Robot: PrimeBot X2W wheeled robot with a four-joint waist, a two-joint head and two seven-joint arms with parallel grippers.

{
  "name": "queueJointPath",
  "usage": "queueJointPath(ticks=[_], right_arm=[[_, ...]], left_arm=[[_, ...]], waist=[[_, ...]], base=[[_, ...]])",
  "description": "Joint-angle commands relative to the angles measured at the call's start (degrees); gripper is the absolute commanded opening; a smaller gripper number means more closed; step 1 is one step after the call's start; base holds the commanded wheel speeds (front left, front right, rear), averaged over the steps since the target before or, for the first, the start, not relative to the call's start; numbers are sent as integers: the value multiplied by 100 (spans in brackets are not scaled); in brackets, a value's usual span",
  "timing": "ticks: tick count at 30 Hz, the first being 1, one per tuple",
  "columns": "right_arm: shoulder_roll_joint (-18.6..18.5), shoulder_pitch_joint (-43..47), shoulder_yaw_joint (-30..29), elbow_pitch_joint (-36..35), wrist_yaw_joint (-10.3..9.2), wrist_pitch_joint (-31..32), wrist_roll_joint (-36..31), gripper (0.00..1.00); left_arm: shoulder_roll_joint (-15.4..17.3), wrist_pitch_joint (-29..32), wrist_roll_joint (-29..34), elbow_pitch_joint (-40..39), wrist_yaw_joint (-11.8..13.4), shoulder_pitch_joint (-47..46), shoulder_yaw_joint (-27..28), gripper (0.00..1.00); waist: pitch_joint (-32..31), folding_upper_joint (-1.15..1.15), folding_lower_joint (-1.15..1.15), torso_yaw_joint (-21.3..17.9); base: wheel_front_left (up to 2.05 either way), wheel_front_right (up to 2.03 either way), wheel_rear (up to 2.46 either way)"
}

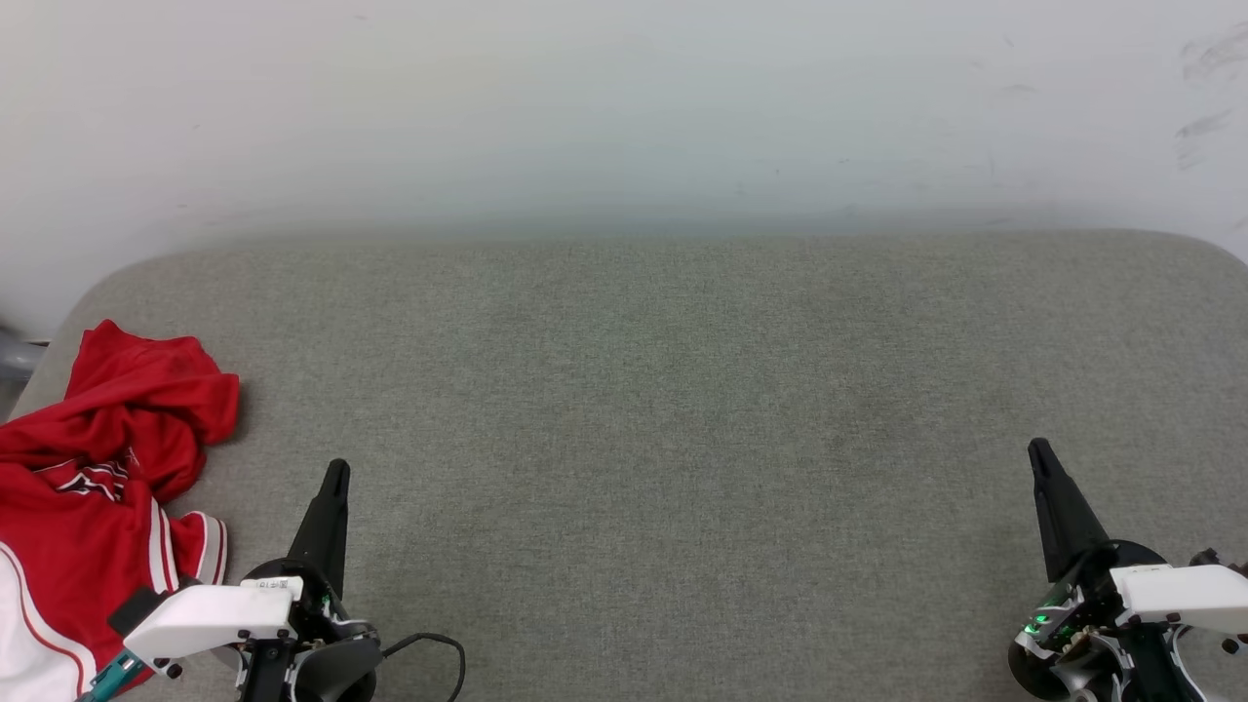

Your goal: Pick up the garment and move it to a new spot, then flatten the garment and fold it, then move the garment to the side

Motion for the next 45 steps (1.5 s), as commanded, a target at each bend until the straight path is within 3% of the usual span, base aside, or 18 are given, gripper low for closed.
queueJointPath(ticks=[1,17,18,36,45], right_arm=[[21,-74,-4,7,-2,8,-34,0],[21,-74,-2,7,-2,6,-32,0],[1,9,2,16,0,-2,2,100],[4,128,205,-293,0,-483,-137,100],[5,168,261,-480,0,-702,-661,100]], left_arm=[[-12,11,10,-3,-20,-44,15,0],[-12,10,9,-3,-20,-44,14,0],[0,-2,-2,16,1,6,-8,100],[-1,-464,11,-359,2,9,-570,100],[99,-702,415,-619,2,-25,-941,100]], waist=[[0,0,0,0],[0,0,0,0],[0,0,0,0],[1,0,0,0],[-3,0,0,18]], base=[[0,0,0],[0,0,0],[0,0,0],[0,0,0],[0,0,0]])
